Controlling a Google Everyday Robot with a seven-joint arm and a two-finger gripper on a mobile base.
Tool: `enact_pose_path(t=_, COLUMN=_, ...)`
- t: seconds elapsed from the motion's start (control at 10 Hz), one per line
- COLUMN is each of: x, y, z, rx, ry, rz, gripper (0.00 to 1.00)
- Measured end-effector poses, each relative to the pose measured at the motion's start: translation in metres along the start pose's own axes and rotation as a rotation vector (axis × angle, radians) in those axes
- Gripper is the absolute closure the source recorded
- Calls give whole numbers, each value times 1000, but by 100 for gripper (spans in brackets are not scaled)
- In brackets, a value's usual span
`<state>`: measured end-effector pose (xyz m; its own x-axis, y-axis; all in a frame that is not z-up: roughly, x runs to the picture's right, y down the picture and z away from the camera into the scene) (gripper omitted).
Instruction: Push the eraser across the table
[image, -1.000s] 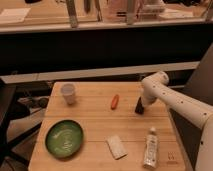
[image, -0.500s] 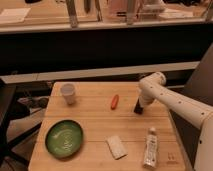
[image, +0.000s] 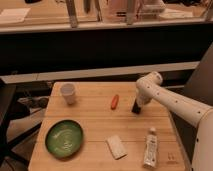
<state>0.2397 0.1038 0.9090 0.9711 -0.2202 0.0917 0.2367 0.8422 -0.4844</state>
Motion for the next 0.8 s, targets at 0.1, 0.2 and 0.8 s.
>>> enact_pose_path(t=0.1, x=-1, y=0, z=0, rx=0, ry=0, rz=-1, gripper=98)
enact_pose_path(t=0.2, x=-1, y=0, z=0, rx=0, ry=-1, rz=-1, gripper=98)
enact_pose_path(t=0.8, x=-7, y=-2, z=-1, rx=-2, ry=-4, rz=-20, gripper=98)
